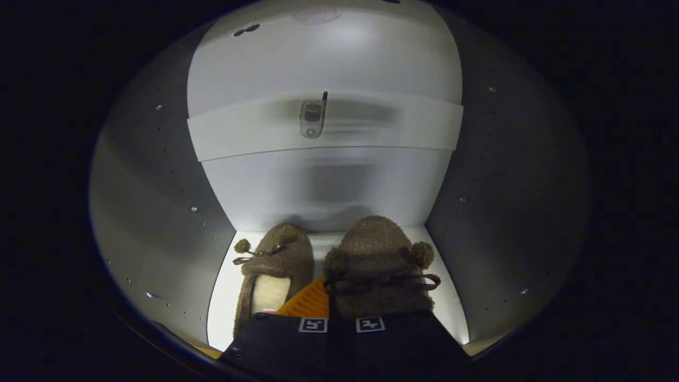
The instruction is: Open the shoe cabinet door, grab the shoes and put them into the shoe cabinet, then close the shoe cabinet door.
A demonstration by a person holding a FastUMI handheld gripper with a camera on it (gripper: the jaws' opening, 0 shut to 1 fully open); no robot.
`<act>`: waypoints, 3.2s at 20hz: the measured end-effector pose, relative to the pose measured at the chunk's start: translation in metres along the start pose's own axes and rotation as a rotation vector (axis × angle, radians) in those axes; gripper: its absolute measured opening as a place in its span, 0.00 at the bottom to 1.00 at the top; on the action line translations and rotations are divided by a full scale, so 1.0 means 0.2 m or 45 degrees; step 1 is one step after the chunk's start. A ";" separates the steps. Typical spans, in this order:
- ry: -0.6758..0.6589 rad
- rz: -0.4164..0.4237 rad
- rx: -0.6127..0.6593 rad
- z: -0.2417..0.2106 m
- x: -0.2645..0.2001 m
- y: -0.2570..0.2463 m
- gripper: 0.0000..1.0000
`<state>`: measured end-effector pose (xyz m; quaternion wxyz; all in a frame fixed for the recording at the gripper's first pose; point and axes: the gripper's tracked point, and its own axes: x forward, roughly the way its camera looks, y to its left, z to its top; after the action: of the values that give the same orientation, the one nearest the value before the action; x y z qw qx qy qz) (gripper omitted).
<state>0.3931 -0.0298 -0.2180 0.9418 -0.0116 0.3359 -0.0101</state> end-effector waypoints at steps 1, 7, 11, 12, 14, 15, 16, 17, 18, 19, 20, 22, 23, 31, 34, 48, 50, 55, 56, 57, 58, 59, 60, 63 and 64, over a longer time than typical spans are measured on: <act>0.014 -0.009 0.005 -0.02 0.03 -0.01 0.05; 0.119 -0.070 -0.006 -0.13 0.18 -0.09 0.05; 0.110 -0.058 -0.020 -0.13 0.18 -0.08 0.05; 0.100 -0.061 -0.028 -0.13 0.19 -0.07 0.09; 0.112 -0.052 -0.021 -0.15 0.18 -0.06 0.14; 0.109 -0.032 -0.004 -0.15 0.16 -0.05 0.19; 0.096 -0.013 0.012 -0.14 0.14 -0.04 0.27; 0.089 -0.008 0.024 -0.14 0.12 -0.04 0.35; 0.082 -0.002 0.036 -0.14 0.09 -0.03 0.43; 0.073 -0.011 0.038 -0.14 0.06 -0.04 0.47; 0.060 -0.019 0.034 -0.14 0.03 -0.05 0.54; 0.027 -0.026 0.035 -0.12 -0.06 -0.06 0.63; 0.009 -0.026 0.048 -0.10 -0.11 -0.06 0.71; -0.302 0.049 0.025 0.02 -0.77 0.03 0.93; -0.469 0.086 -0.060 0.05 -1.11 0.10 0.99; -0.834 0.194 0.053 -0.33 -2.55 -0.27 0.98; -0.838 0.170 0.069 -0.40 -2.67 -0.41 0.98; -0.804 0.013 0.062 -0.58 -2.84 -0.81 0.98; -0.814 -0.007 0.064 -0.59 -2.87 -0.88 0.98; -0.826 -0.027 0.071 -0.60 -2.89 -0.95 0.98; -0.831 -0.046 0.079 -0.62 -2.91 -1.02 0.98; -0.828 -0.059 0.086 -0.64 -2.92 -1.08 0.98; -0.818 -0.074 0.090 -0.65 -2.91 -1.15 0.98; -0.758 -0.077 0.123 -0.69 -2.81 -1.30 0.98; -0.733 -0.073 0.130 -0.70 -2.77 -1.33 0.98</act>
<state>-0.1282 -0.2838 0.0312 0.9970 0.0239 0.0533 -0.0501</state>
